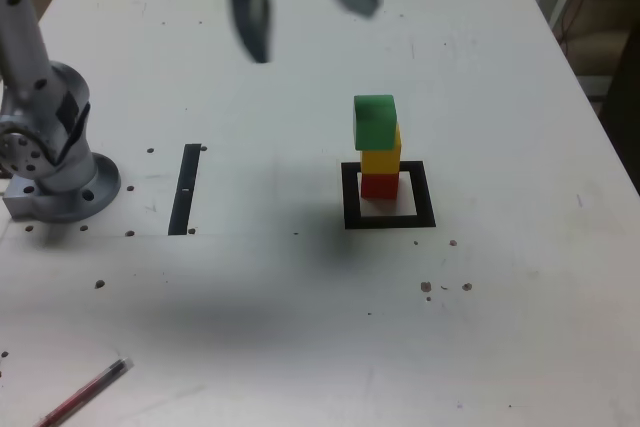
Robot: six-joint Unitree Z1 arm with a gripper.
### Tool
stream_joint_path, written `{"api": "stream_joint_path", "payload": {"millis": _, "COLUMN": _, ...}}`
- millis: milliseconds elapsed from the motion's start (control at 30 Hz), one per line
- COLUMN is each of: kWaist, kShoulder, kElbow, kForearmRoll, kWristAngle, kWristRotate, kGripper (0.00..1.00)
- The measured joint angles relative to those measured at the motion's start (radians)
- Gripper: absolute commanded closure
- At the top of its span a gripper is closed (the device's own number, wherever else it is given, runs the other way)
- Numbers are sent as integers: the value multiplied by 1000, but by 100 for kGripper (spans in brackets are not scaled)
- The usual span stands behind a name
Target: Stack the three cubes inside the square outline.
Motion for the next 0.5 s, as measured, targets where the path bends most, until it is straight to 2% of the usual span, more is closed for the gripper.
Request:
{"api": "stream_joint_path", "payload": {"millis": 200, "kWaist": 15, "kShoulder": -137, "kElbow": 212, "kForearmRoll": -88, "kWristAngle": 14, "kWristRotate": 9, "kGripper": 1}}
{"api": "stream_joint_path", "payload": {"millis": 500, "kWaist": 50, "kShoulder": -154, "kElbow": 517, "kForearmRoll": -195, "kWristAngle": 50, "kWristRotate": 43, "kGripper": 0}}
